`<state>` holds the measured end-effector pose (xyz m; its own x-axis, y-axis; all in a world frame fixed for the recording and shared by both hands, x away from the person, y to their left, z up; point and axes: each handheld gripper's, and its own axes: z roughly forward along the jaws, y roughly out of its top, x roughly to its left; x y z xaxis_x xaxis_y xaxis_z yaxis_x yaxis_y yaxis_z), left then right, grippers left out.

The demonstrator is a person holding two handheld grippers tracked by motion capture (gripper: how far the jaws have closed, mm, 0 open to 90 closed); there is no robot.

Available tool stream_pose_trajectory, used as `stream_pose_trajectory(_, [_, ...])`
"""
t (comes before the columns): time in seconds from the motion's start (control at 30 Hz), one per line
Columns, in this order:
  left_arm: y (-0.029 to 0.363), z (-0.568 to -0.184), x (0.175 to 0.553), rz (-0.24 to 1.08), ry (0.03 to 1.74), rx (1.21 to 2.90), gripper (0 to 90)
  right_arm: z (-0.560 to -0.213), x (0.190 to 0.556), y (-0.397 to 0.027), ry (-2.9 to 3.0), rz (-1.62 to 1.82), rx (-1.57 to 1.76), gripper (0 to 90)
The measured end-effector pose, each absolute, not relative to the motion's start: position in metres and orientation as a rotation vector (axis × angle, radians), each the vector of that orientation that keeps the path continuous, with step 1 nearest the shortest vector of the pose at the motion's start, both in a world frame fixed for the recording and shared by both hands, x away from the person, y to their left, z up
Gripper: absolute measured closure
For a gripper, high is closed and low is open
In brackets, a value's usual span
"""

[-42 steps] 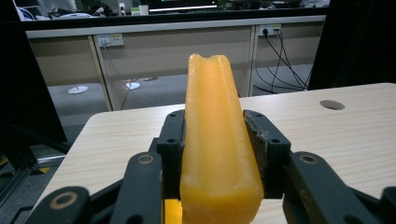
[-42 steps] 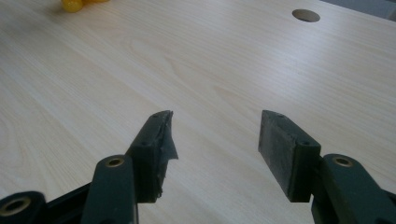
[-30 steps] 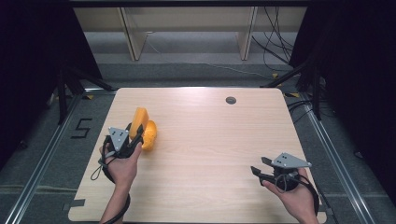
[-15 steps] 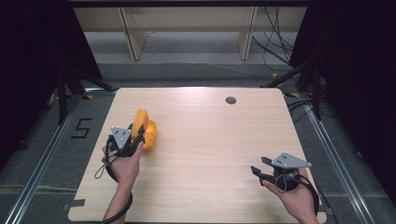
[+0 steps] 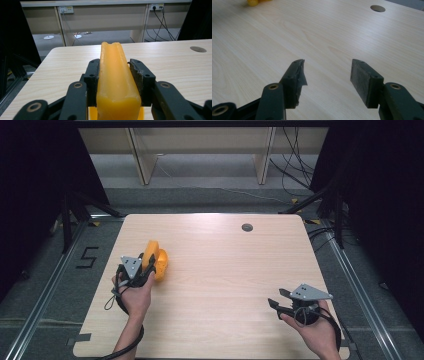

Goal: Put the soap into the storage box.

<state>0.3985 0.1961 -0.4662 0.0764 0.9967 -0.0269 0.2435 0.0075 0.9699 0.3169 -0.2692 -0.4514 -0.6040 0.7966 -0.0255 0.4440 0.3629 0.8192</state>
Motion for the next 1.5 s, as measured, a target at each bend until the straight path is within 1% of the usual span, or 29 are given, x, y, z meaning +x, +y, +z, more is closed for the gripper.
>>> stream_pose_trajectory(0.13, [0.196,-0.470,0.401,1.022,1.342,1.428,61.0,-0.452,0.316,-0.268,2.221,1.141,1.099,45.1])
stream_pose_trajectory(0.2, [0.197,-0.469,0.403,1.006,1.334,1.430,61.1,-0.452,0.317,-0.269,2.218,1.139,1.085,45.1])
stream_pose_trajectory(0.23, [0.197,-0.468,0.403,1.009,1.327,1.429,61.0,-0.451,0.314,-0.267,2.212,1.144,1.149,45.1])
stream_pose_trajectory(0.4, [0.197,-0.465,0.405,1.038,1.332,1.391,61.0,-0.452,0.316,-0.268,2.226,1.141,1.101,45.1])
stream_pose_trajectory(0.7, [0.188,-0.471,0.409,1.030,1.340,1.354,61.0,-0.452,0.316,-0.268,2.226,1.140,1.100,45.0])
stream_pose_trajectory(0.83, [0.180,-0.482,0.409,1.037,1.327,1.324,61.0,-0.452,0.314,-0.267,2.219,1.143,1.140,45.0])
stream_pose_trajectory(0.9, [0.179,-0.489,0.408,1.054,1.298,1.315,60.9,-0.452,0.317,-0.269,2.233,1.152,1.084,45.0])
stream_pose_trajectory(1.0, [0.180,-0.498,0.407,1.064,1.280,1.316,60.8,-0.452,0.316,-0.269,2.230,1.155,1.098,44.9])
stream_pose_trajectory(1.23, [0.182,-0.503,0.406,1.071,1.242,1.292,60.7,-0.452,0.315,-0.266,2.235,1.133,1.102,44.9])
stream_pose_trajectory(1.5, [0.180,-0.496,0.408,1.064,1.267,1.372,59.5,-0.453,0.316,-0.266,2.252,1.135,1.090,44.7])
